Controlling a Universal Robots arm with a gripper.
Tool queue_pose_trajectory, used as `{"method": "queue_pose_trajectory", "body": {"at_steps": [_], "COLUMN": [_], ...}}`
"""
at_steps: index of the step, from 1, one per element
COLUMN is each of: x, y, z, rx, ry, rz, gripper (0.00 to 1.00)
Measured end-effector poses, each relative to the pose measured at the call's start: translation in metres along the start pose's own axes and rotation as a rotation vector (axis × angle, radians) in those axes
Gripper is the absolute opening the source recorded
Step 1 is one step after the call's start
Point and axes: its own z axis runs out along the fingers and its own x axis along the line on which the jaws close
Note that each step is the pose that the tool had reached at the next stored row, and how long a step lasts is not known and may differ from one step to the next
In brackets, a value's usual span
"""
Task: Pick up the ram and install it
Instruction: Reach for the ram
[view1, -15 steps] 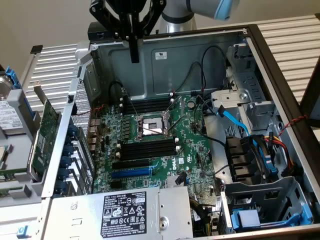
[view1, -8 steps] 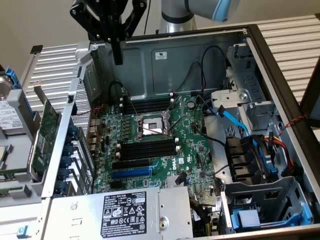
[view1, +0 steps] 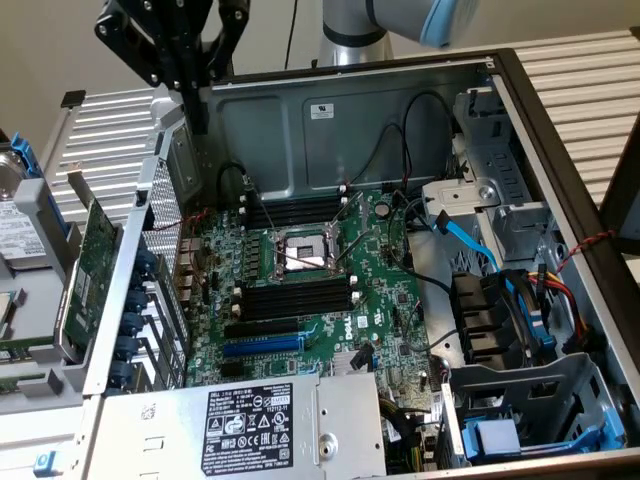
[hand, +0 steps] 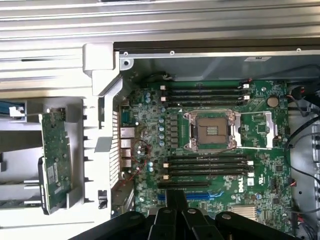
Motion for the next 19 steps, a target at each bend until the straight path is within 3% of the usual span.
{"method": "queue_pose_trajectory", "body": {"at_steps": [19], "x": [0.086], "y": [-0.0061], "z": [-0.0017], "rx": [0.0], "ry": [-0.0004], "rz": [0.0], "gripper": [0.11]}}
